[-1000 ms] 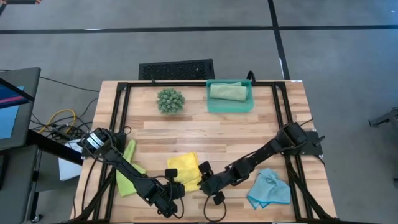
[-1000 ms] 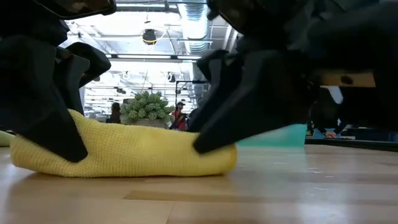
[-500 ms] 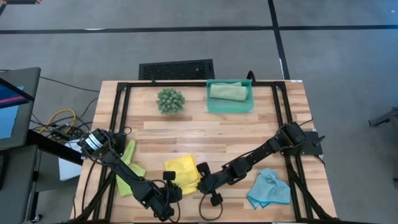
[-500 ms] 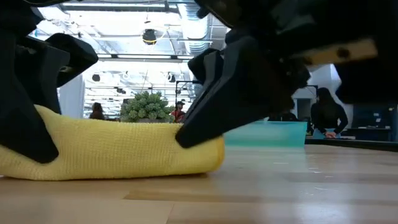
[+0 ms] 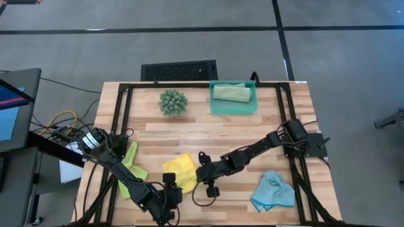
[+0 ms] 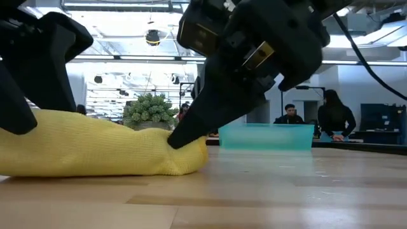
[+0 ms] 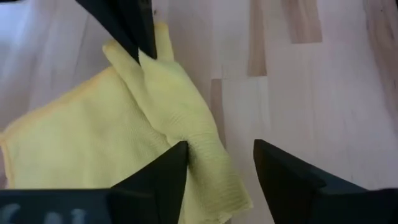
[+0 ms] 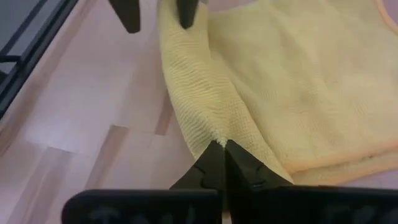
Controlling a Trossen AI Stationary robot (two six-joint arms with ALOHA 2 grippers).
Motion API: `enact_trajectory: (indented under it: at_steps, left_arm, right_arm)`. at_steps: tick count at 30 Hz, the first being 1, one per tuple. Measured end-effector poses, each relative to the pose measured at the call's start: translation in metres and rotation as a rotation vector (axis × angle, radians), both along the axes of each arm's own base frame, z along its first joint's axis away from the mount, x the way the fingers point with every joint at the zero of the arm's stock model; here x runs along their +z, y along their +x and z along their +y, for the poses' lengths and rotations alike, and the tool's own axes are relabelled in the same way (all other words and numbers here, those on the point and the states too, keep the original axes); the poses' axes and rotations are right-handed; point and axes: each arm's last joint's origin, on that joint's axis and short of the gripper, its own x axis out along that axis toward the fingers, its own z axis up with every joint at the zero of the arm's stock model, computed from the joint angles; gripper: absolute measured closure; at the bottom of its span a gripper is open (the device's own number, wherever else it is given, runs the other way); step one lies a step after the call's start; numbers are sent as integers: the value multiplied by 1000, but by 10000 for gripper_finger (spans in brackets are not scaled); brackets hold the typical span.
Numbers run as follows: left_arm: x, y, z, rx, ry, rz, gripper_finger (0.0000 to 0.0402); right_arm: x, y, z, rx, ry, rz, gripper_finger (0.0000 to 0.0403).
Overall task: Roll microfiber towels into tight, uniform cylinder then place into a basket
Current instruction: Roll the yellow microfiber cloth
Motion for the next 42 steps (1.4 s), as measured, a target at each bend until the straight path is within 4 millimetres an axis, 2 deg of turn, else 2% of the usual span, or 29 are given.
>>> enact_trajectory:
  at_steps: [3, 6, 10, 13, 19, 26, 33, 38, 42]
  left_arm:
    - [0, 2, 2, 7, 3, 0, 249]
    - [0, 3, 3, 2, -12, 16, 290]
    - [-1, 0, 1, -30, 0, 33, 356]
    - [-1, -3, -1, -37, 15, 39, 392]
    - [-3, -12, -1, -9, 26, 82, 377]
    - [-5, -19, 4, 54, 96, 94, 364]
    - [0, -10, -1, -13, 180, -48, 373]
    - [5, 4, -4, -76, 131, -101, 386]
    - [8, 15, -3, -123, 72, -122, 399]
  right_arm:
    - [-1, -1, -1, -2, -5, 15, 382]
    - [-2, -3, -1, 1, -15, 45, 390]
    - [7, -10, 1, 30, -5, 86, 389]
    - [14, -16, 11, 96, 58, 106, 385]
    - [22, -17, 30, 198, 210, 107, 394]
    - [20, -15, 23, 123, 258, 150, 387]
    - [12, -16, 10, 29, 281, 231, 393]
    - [8, -23, 11, -4, 268, 313, 384]
    - [7, -24, 12, -18, 257, 314, 389]
